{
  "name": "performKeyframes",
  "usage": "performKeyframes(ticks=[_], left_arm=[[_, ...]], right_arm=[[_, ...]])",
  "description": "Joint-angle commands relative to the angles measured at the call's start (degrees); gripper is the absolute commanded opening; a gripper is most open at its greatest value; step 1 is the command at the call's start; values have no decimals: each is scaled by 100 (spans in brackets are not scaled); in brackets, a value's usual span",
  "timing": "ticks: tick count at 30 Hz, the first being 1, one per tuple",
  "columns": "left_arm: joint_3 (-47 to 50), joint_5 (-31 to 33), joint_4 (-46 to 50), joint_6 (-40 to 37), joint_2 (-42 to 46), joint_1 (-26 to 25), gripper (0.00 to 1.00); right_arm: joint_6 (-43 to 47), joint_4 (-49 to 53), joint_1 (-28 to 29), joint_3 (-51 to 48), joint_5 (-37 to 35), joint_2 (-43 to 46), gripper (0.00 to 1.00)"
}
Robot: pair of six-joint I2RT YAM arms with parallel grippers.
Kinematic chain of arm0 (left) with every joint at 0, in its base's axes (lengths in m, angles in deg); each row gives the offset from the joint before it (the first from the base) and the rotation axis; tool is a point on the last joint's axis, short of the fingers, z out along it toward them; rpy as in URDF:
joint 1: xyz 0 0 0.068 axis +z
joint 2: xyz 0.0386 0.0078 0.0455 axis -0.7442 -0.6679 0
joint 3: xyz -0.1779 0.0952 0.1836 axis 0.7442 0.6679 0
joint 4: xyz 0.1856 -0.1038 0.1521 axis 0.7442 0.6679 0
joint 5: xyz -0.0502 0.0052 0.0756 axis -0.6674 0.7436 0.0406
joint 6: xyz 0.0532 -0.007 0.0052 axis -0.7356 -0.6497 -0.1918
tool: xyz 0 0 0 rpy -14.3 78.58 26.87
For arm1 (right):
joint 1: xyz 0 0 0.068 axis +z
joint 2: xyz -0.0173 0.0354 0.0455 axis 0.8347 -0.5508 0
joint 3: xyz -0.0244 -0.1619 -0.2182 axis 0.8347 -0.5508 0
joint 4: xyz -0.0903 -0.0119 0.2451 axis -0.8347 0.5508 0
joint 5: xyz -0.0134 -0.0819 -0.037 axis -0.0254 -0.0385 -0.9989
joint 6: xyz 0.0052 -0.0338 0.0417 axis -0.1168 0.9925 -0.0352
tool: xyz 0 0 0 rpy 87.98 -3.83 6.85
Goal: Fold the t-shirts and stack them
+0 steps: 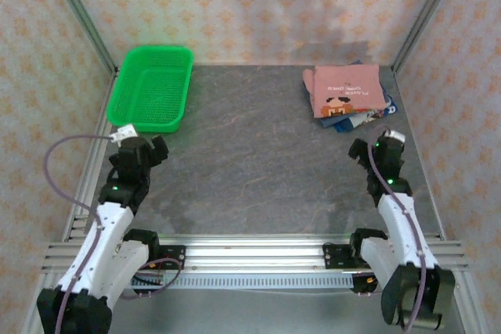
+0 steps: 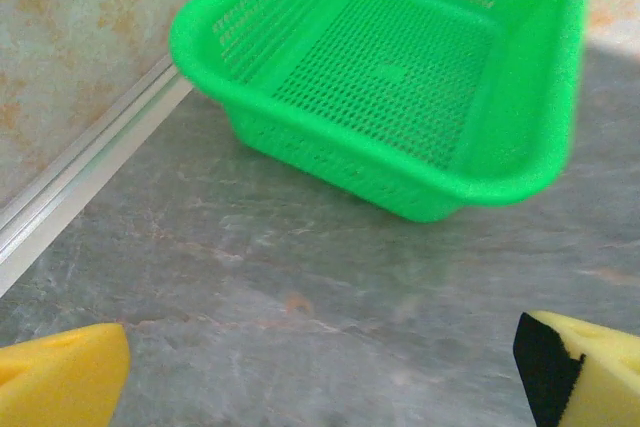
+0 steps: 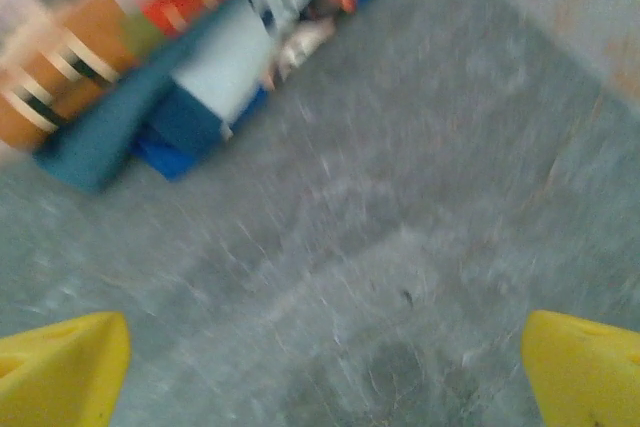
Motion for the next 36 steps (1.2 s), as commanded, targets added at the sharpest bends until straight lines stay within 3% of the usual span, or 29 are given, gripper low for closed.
performKeyframes(ticks=[1, 3, 8, 13, 16, 18, 19, 20, 21, 23, 25, 27, 36], left_arm=[[673, 666, -2199, -618, -98, 72, 100], [888, 673, -2591, -680, -342, 98, 100], [1431, 829, -3821, -766, -1002, 113, 100], [1280, 587, -5204, -926, -2477, 133, 100], [949, 113, -5879, -1097, -3592, 146, 100], [798, -484, -6356, -1451, -4269, 123, 97], [632, -647, -6043, -1515, -4215, 107, 98], [540, -645, -5620, -1446, -4121, 114, 99], [643, -518, -6067, -1414, -4249, 134, 100], [519, -504, -5707, -1398, -4185, 128, 100], [510, -510, -5617, -1397, -4155, 128, 100], [518, -506, -5658, -1398, -4163, 116, 100], [531, -499, -5717, -1409, -4184, 116, 100]], right_arm=[[-258, -2066, 10, -483, -387, -376, 99], [-245, -2370, 16, -514, -419, -756, 99], [-161, -4706, 8, -981, -294, -1672, 99], [-2, -6255, 107, -842, -241, -3069, 99], [322, -5885, 394, -695, -294, -3086, 99], [445, -6300, 557, -606, -445, -3681, 99], [574, -6580, 675, -504, -614, -3933, 99], [618, -5989, 772, -328, -739, -3774, 99], [592, -5410, 781, -212, -763, -3604, 99], [640, -6336, 790, -433, -764, -3867, 99], [615, -5687, 798, -302, -764, -3646, 99], [626, -6180, 795, -420, -765, -3797, 99], [564, -6203, 794, -485, -980, -3741, 99]])
